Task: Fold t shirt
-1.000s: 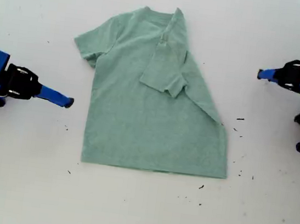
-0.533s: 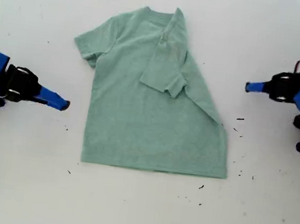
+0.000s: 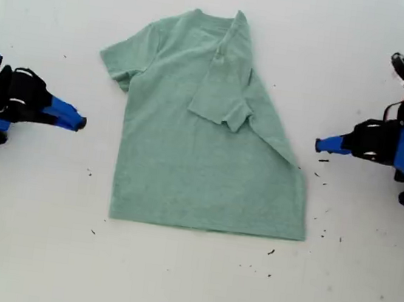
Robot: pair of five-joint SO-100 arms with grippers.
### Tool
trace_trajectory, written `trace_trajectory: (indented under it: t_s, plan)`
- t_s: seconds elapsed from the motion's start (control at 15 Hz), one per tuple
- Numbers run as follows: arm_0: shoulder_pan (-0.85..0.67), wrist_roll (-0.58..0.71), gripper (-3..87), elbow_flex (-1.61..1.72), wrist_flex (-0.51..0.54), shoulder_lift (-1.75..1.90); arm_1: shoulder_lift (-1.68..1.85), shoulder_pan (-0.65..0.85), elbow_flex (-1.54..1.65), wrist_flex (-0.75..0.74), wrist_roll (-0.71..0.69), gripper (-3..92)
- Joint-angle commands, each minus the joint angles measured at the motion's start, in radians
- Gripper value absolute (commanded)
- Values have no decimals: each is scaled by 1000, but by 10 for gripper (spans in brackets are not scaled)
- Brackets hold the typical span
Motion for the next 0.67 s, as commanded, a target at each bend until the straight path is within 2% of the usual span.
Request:
trace_trajectory:
  t_s: [0.0,0.07,0.2,0.33,0.4,0.47,0.53,0.6]
  plan:
    - [-176,143,-1,-541,276,-408,12,17,60,-11,-57,50]
    - [-285,256,-1,-750,413,-523,12,20,63,-8,-60,47]
    - [-417,456,-1,-948,422,-661,12,21,63,-8,-77,38]
    - [-531,552,-1,-997,420,-798,12,14,63,-8,-86,33]
    - [-574,598,46,-996,419,-856,12,6,63,-8,-84,30]
    - [-598,635,218,-994,417,-882,12,2,63,-8,-84,29]
    - [-614,657,267,-992,413,-876,12,0,63,-8,-84,28]
    - [-640,673,272,-991,413,-862,12,0,63,-8,-84,28]
